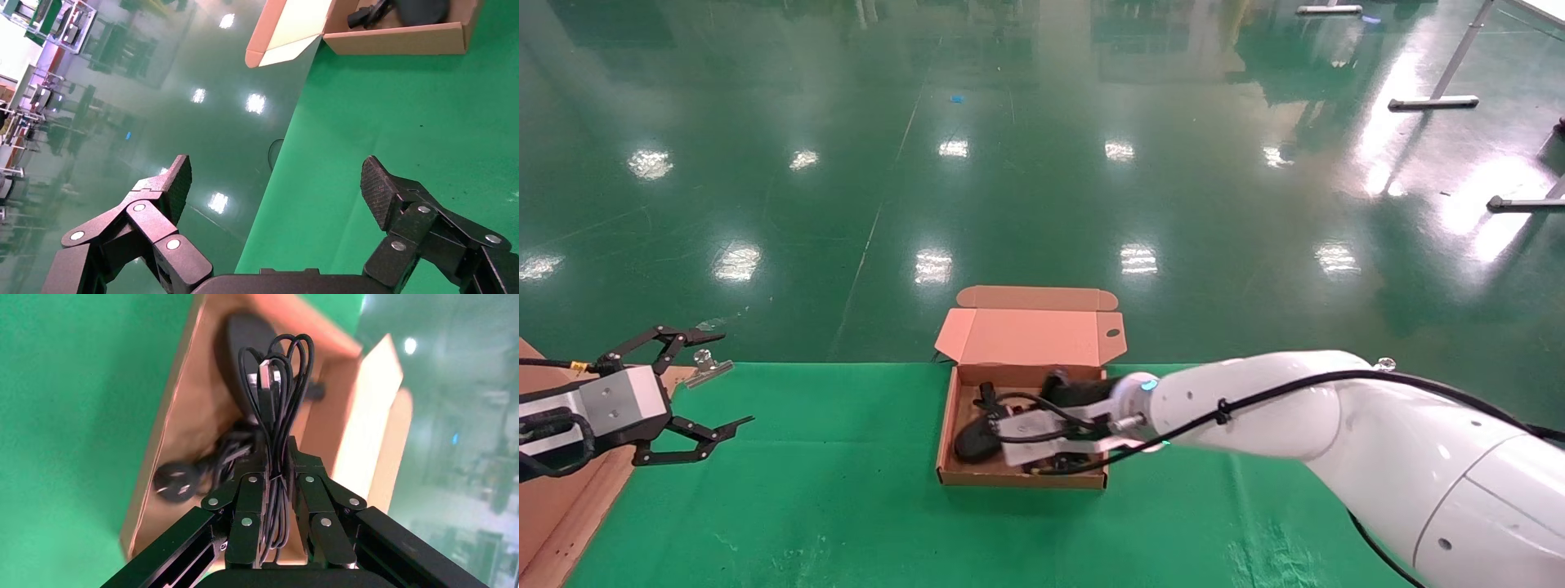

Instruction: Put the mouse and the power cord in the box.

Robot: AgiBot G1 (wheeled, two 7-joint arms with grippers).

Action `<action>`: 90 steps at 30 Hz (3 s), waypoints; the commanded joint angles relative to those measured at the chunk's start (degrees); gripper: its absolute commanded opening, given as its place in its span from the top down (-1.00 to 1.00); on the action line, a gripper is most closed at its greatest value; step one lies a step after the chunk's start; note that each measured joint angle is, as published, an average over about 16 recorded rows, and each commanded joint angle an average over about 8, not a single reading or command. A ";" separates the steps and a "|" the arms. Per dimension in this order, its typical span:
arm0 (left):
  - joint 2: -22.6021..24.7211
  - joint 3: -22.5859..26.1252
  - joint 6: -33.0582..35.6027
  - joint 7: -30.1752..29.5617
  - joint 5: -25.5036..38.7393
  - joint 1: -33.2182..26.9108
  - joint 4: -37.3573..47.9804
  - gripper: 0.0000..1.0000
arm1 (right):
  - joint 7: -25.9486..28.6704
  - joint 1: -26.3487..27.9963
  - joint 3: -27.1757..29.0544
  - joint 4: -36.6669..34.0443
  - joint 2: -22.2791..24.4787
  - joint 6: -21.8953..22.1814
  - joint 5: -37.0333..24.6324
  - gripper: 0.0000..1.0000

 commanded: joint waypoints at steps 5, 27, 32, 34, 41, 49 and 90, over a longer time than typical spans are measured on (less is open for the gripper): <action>-0.12 -0.09 -0.12 -0.02 -0.12 0.13 -0.07 -1.00 | -0.68 -0.70 -1.75 -2.28 0.08 1.15 0.26 -0.95; -0.12 -0.31 -0.02 -0.73 -0.23 0.40 -0.83 -1.00 | -0.08 -1.14 -0.03 -1.30 0.87 -0.26 0.91 -1.00; -0.67 -1.79 0.67 -5.01 -0.81 1.96 -5.03 -1.00 | 1.45 -3.27 4.25 1.21 3.72 -3.60 3.79 -1.00; -0.99 -2.66 1.09 -7.55 -1.15 2.88 -7.54 -1.00 | 2.24 -4.36 6.45 2.50 5.19 -5.31 5.26 -1.00; -2.10 -5.69 2.53 -16.33 -2.31 6.06 -16.17 -1.00 | 4.96 -8.10 14.05 6.95 10.24 -11.24 10.34 -1.00; -3.37 -9.16 4.18 -26.43 -3.65 9.72 -26.10 -1.00 | 8.08 -12.41 22.78 12.06 16.04 -18.06 16.19 -1.00; -9.66 -26.32 12.38 -76.00 -10.28 27.76 -75.18 -1.00 | 22.85 -33.06 64.98 36.58 43.92 -50.87 44.27 -1.00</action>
